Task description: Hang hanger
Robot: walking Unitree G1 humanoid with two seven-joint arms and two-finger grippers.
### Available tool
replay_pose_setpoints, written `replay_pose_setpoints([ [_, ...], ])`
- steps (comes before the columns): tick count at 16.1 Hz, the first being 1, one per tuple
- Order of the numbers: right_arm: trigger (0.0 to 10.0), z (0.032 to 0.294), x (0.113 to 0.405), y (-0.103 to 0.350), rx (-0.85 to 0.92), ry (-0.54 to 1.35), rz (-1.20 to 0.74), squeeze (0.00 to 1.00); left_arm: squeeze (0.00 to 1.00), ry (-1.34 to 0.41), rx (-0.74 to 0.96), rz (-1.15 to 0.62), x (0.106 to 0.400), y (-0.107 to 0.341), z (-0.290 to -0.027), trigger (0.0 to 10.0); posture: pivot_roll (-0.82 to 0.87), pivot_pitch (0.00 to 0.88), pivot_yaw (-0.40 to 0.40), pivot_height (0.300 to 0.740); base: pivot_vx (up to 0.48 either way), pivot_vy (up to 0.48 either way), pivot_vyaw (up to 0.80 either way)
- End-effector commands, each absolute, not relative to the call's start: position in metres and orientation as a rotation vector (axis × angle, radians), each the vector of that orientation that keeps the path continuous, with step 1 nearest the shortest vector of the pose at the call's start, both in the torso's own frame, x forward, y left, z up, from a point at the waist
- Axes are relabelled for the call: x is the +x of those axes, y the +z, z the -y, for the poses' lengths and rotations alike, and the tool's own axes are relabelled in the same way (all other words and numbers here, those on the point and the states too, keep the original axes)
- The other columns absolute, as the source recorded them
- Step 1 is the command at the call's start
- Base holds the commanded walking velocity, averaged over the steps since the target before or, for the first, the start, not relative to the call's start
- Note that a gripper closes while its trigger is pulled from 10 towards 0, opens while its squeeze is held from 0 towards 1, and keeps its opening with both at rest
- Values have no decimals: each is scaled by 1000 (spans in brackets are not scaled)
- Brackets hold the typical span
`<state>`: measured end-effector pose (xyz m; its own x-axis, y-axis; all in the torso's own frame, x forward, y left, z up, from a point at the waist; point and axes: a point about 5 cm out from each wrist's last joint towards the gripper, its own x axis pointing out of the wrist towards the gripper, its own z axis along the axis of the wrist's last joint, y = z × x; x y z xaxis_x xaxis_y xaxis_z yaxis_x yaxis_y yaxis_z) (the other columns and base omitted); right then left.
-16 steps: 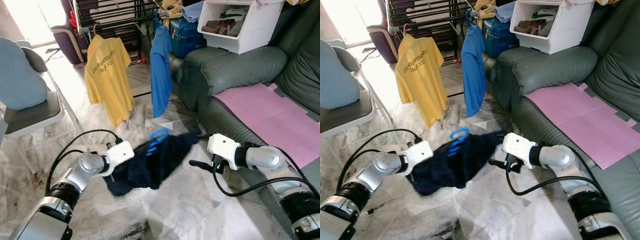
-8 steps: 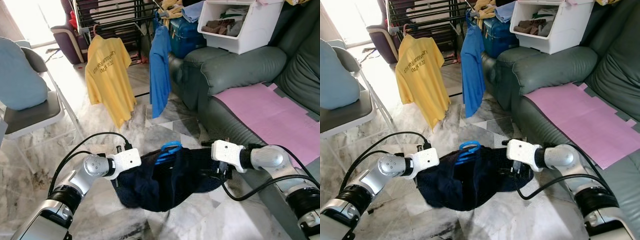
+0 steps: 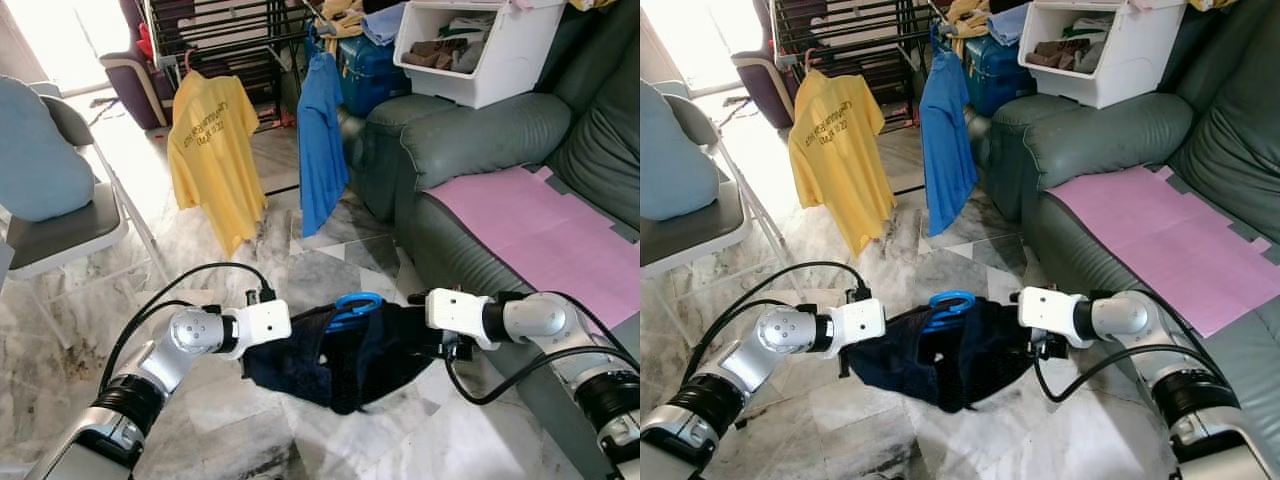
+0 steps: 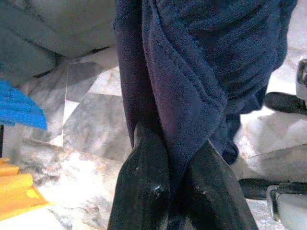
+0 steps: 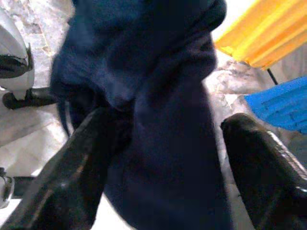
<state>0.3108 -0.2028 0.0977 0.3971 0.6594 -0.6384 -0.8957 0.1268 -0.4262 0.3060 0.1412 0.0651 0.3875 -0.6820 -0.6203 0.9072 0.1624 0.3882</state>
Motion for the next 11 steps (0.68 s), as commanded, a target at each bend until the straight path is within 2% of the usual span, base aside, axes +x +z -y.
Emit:
replay_pose_setpoints([
  [1, 0, 199, 315, 104, -901, 1172, -305, 0, 0, -1165, 808, -300, 306, 71, -142, 0, -133, 0, 88, 740, 0, 0, 0],
  [11, 0, 207, 317, 98, -902, 1153, -336, 0, 0, -1167, 805, -292, 304, 73, -140, 0, -132, 0, 84, 740, 0, 0, 0],
])
